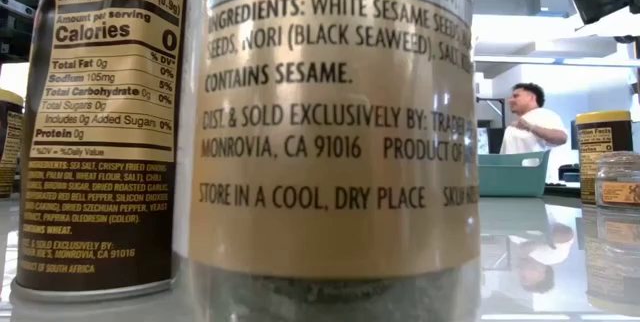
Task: Sort spices by type
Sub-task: Put the top gold seasoning bottle into the bottom teal dark blue bin
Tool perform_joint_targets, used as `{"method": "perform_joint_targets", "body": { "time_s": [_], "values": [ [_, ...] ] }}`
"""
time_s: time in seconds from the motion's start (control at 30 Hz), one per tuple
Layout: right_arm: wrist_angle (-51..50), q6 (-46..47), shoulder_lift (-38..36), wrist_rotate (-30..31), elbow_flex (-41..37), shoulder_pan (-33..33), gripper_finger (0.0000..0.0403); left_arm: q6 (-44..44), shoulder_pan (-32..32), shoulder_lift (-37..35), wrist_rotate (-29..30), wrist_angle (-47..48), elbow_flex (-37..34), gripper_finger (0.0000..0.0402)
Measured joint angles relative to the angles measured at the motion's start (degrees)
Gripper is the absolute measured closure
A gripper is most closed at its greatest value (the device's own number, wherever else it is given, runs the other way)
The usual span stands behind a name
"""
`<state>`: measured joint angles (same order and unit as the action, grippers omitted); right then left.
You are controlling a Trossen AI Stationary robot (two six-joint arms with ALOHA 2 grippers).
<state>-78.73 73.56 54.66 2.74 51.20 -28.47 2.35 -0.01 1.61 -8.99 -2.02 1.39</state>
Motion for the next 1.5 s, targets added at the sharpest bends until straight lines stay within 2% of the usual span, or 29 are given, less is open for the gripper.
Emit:
{"method": "perform_joint_targets", "body": {
  "time_s": [0.27,0.7,0.93,1.27,1.5],
  "values": [
    [0.67,-4.74,0.9,0.02,0.02,0.0,0.0042,0.0,-0.01,0.0,0.01,0.0,0.02,0.0401],
    [1.78,-7.5,0.89,0.2,0.02,-0.04,0.004,0.0,0.0,0.0,0.0,0.0,0.02,0.0401],
    [1.67,-7.87,0.89,0.2,0.02,-0.04,0.0006,0.0,-0.02,0.0,0.0,0.0,0.02,0.0401],
    [2.61,-7.46,0.89,0.18,0.02,-0.04,0.0017,0.0,0.0,0.0,0.0,0.0,0.0,0.0401],
    [6.52,-11.9,0.95,0.17,0.02,-0.06,0.0018,0.0,-0.02,0.0,0.0,0.0,0.02,0.0401]
  ]
}}
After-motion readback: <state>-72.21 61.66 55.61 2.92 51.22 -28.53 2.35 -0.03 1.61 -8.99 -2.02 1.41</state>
